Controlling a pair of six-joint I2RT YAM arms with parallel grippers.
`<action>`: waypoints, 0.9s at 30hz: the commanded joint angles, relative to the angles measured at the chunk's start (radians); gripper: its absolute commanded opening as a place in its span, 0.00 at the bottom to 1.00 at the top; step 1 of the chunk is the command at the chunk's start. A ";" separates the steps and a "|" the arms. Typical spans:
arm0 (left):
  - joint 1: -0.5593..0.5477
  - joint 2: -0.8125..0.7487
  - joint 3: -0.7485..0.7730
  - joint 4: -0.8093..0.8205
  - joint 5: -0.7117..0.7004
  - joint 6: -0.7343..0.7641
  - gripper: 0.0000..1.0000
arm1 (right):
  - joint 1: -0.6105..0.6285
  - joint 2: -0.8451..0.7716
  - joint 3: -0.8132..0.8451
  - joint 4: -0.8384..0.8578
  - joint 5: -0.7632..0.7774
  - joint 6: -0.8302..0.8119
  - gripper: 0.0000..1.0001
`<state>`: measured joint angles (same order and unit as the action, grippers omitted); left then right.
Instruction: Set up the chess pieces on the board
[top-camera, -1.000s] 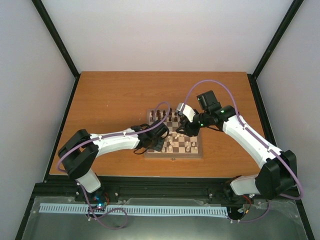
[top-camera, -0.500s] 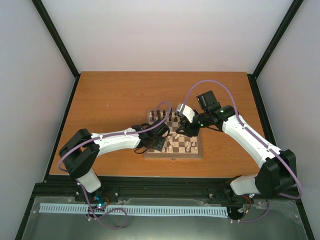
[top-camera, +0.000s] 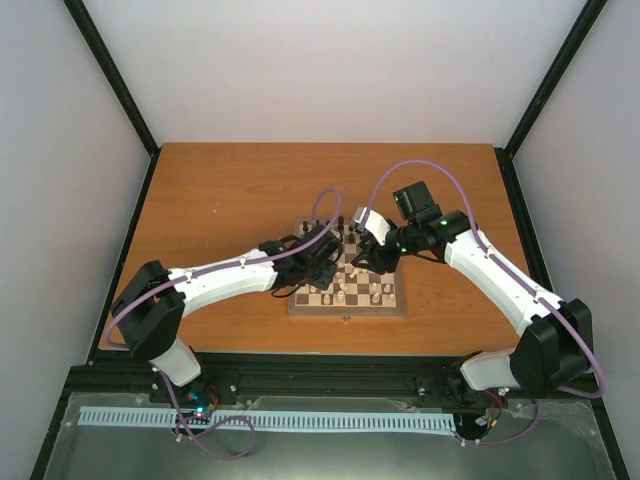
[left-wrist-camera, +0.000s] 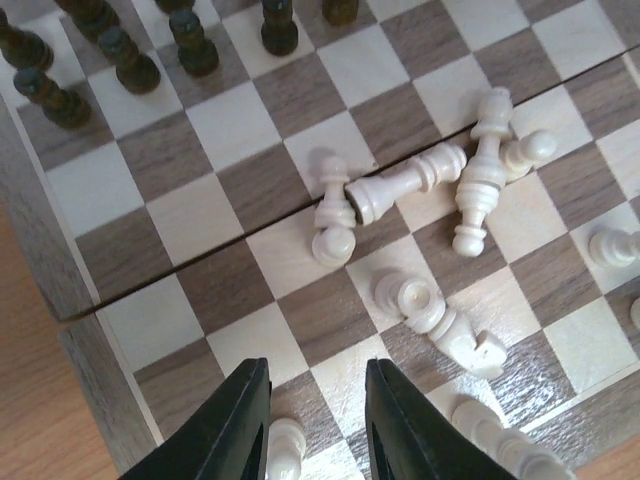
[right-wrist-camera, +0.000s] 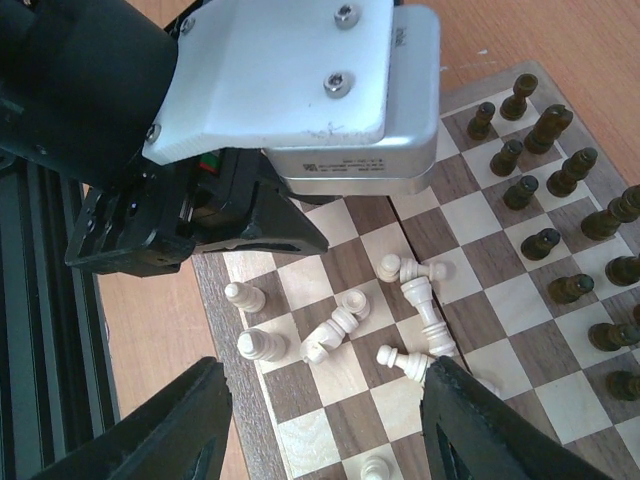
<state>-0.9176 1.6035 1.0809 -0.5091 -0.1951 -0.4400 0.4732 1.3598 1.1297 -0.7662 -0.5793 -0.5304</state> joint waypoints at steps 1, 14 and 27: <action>-0.005 0.027 0.083 -0.025 -0.028 0.040 0.30 | -0.005 -0.015 -0.006 0.022 0.028 0.015 0.53; 0.044 0.194 0.188 -0.001 0.044 0.061 0.27 | -0.120 -0.047 -0.029 0.088 0.069 0.095 0.52; 0.056 0.267 0.223 0.017 0.037 0.068 0.26 | -0.125 -0.029 -0.028 0.081 0.057 0.088 0.52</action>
<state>-0.8696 1.8542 1.2572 -0.5125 -0.1463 -0.3935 0.3584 1.3170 1.1004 -0.6952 -0.5083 -0.4469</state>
